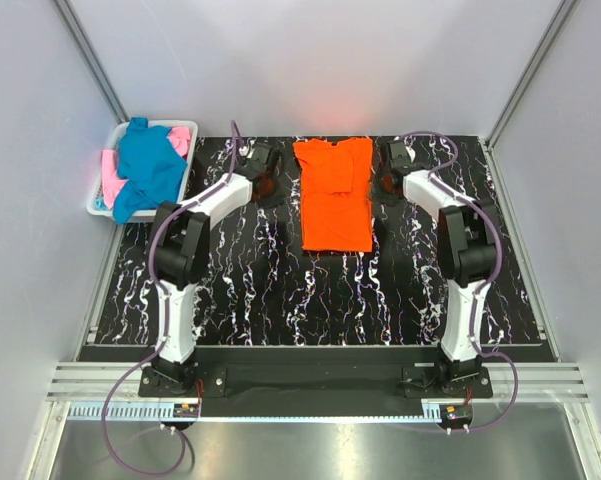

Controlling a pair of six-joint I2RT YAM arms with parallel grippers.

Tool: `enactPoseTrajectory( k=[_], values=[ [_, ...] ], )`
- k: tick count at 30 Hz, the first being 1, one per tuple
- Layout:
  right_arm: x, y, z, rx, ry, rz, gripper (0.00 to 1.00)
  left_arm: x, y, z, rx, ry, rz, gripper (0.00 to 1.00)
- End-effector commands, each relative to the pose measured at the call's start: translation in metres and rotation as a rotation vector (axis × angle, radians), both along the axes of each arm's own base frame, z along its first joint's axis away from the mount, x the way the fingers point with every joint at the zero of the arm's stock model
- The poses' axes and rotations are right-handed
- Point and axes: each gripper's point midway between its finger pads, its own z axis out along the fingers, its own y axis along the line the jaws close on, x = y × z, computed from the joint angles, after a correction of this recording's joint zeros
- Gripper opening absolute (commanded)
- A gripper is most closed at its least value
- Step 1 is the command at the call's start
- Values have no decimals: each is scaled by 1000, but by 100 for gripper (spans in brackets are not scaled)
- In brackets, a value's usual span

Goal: Fold and stack the t-shirts
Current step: Fold the tshirt

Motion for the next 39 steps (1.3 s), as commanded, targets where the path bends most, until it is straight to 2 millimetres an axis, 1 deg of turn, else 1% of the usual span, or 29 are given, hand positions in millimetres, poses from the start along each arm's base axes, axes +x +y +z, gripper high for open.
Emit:
enactPoseTrajectory(
  k=[1,2,3,4,5,6,7,8,9,10,11,12,13,14,15,16,17,18,20,21,23,24,27,28,29,31,33,37,39],
  values=[
    [-16,3,43,33,-64,44,42,-21,-33,33,-166,-23,-140,22],
    [-22,6,49,53,-65,60,43,-28,-37,30,-191,-1,-162,23],
    [-31,13,45,84,-39,93,43,-44,-43,21,-231,51,-197,24],
    [-44,14,35,97,-3,111,44,-50,-46,21,-257,63,-208,25],
    [-51,17,37,113,0,135,45,-57,-51,21,-293,78,-222,25],
    [-60,24,35,149,22,172,44,-68,-49,10,-305,115,-214,26],
    [-72,25,26,159,54,188,45,-73,-52,13,-340,121,-206,27],
    [-78,25,26,166,58,197,45,-72,-58,16,-381,97,-218,28],
    [-83,25,25,169,65,203,45,-85,-60,8,-415,133,-230,29],
    [-93,24,17,168,91,206,47,-88,-62,9,-436,138,-226,32],
    [-96,23,20,169,85,211,49,-90,-64,10,-453,137,-237,34],
    [-101,24,20,174,89,218,50,-95,-62,5,-450,154,-233,35],
    [-108,22,16,175,105,218,50,-97,-61,4,-451,157,-230,37],
    [-111,22,19,178,98,221,50,-98,-62,7,-459,149,-232,38],
    [-114,22,18,180,98,226,50,-102,-60,3,-459,158,-229,40],
    [-121,20,11,178,118,223,50,-103,-61,5,-468,155,-229,41],
    [-123,21,13,186,106,225,51,-107,-61,4,-476,165,-232,41],
    [-131,21,6,200,126,227,51,-108,-62,4,-483,168,-230,42],
    [-135,27,5,239,116,237,51,-111,-62,4,-496,176,-228,43],
    [-144,27,-5,247,138,234,50,-112,-63,4,-504,181,-228,43],
    [-145,30,-7,279,121,228,50,-114,-66,5,-523,186,-235,43],
    [-152,30,-16,284,141,223,50,-115,-67,5,-532,191,-237,43],
    [-154,34,-25,314,142,229,49,-117,-74,7,-586,203,-252,43],
    [-155,35,-29,318,149,229,49,-115,-75,6,-606,204,-241,43],
    [-153,36,-29,322,143,231,49,-118,-77,5,-634,218,-250,43],
    [-152,36,-32,319,140,231,48,-114,-77,5,-669,215,-231,44],
    [-149,33,-33,302,135,219,48,-115,-75,2,-686,227,-220,44],
    [-145,28,-30,278,119,200,47,-115,-68,-1,-667,232,-188,43],
    [-144,25,-29,261,110,184,47,-114,-63,2,-642,216,-164,44]
  ],
)
